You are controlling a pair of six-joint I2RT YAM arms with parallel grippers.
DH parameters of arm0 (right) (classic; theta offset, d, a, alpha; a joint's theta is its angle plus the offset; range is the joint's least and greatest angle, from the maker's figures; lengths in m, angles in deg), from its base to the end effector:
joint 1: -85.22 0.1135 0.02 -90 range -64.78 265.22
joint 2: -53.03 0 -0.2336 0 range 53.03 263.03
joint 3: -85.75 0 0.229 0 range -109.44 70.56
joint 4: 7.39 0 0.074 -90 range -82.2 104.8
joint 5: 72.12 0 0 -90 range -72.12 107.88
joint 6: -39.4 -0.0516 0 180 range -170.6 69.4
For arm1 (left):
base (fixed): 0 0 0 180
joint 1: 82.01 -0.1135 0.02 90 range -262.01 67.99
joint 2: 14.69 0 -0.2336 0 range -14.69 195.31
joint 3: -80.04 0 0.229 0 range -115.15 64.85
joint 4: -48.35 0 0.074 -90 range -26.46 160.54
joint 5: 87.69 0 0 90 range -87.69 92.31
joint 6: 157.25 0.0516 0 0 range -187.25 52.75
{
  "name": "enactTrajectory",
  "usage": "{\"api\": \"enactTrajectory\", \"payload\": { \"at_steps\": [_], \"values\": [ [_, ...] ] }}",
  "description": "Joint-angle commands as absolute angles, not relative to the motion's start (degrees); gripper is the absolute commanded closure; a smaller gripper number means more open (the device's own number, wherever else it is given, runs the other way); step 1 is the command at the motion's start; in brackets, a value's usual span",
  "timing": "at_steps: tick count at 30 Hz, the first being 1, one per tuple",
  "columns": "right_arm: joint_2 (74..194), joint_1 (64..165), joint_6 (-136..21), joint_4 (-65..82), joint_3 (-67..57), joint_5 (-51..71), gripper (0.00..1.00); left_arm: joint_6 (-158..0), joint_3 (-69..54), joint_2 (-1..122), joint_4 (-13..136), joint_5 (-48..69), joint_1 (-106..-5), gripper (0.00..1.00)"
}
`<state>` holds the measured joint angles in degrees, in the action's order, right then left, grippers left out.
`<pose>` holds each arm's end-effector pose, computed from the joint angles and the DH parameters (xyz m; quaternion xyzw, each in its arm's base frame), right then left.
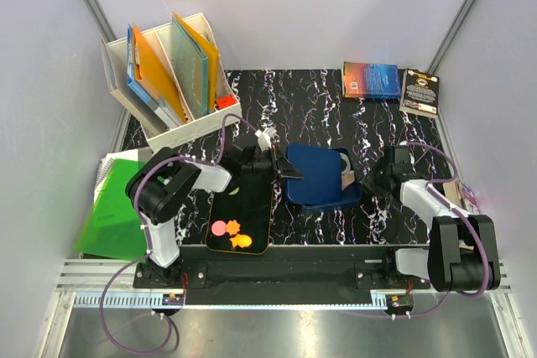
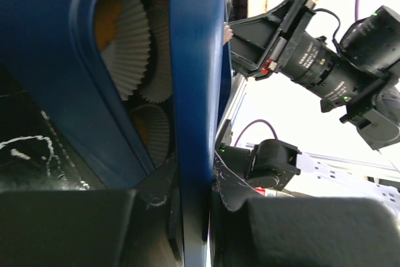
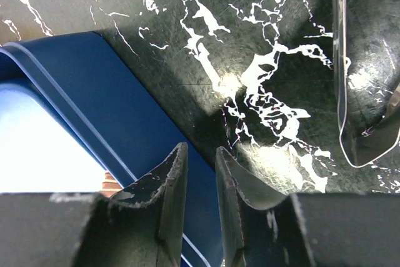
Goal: Pack the cookies
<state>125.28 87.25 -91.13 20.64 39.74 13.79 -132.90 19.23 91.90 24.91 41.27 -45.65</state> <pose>0.2272 0.0117 0.1329 0.3033 0.9016 0.1429 0.2734 0.2642 -0.2348 0.1299 -0.0184 0.8046 -0.5822 0.1150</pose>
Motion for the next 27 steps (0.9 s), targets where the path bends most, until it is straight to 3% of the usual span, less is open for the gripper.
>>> {"api": "enactTrajectory", "payload": {
  "at_steps": [1,12,19,22,27],
  "values": [
    [124.4,87.4,-90.7,19.3,40.3,11.7,0.68,-131.7,18.0,89.7,31.5,40.7,-46.8,1.0],
    [123.6,87.4,-90.6,19.4,40.5,12.3,0.68,-124.1,6.7,82.3,45.7,42.7,-49.4,1.0],
    [123.5,87.4,-90.8,19.3,40.8,12.3,0.68,-123.7,4.8,80.2,47.0,43.0,-50.2,1.0],
    [123.7,87.4,-90.9,19.1,40.8,12.2,0.68,-127.6,6.9,79.7,42.1,43.5,-50.1,1.0],
    [124.0,87.4,-92.1,17.5,41.6,11.1,0.68,-141.4,16.3,80.5,17.8,43.2,-50.2,1.0]
  ]
}}
